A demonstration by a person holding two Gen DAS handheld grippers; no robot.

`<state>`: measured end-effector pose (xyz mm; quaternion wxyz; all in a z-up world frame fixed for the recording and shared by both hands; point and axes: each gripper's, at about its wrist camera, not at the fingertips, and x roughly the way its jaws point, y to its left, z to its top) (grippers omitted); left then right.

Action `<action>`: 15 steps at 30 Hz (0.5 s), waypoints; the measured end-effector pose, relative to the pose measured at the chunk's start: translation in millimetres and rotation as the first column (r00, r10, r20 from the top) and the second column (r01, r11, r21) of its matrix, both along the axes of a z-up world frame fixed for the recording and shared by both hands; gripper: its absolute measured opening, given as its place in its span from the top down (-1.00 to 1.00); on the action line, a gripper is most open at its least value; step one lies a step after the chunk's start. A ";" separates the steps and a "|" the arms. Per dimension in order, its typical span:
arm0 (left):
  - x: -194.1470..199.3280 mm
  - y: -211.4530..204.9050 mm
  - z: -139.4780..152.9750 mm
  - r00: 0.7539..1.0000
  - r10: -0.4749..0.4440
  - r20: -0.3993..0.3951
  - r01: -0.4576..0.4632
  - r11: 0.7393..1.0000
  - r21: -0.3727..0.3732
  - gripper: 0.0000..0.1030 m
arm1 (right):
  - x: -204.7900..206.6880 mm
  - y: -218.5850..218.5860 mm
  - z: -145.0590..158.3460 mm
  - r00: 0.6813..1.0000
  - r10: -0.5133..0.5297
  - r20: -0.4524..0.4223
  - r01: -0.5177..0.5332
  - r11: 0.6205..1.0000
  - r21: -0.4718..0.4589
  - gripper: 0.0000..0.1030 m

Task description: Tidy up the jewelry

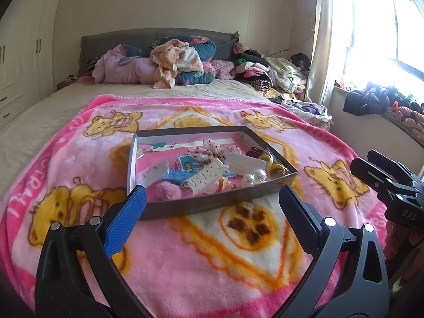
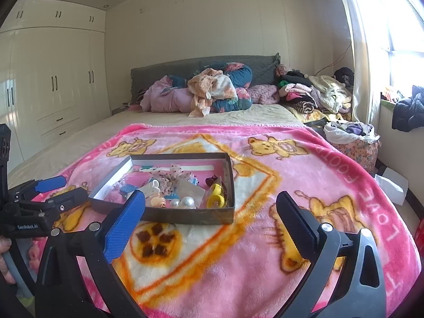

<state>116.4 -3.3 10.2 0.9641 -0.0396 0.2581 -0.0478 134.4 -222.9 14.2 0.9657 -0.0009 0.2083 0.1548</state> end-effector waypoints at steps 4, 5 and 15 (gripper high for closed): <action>-8.1 -4.0 -7.3 1.000 0.016 0.001 -0.016 1.000 0.006 -0.78 | -8.6 -3.6 -2.7 1.000 0.003 0.016 -0.003 1.000 0.022 -0.87; -9.4 -3.7 -8.2 1.000 0.020 0.002 -0.020 1.000 0.003 -0.78 | -10.3 -4.8 -3.6 1.000 0.004 0.017 -0.005 1.000 0.027 -0.87; -25.5 8.0 -19.0 0.995 0.095 0.036 -0.094 0.995 -0.023 -0.78 | -27.8 -10.1 -15.5 0.999 -0.021 0.045 0.020 0.999 0.033 -0.87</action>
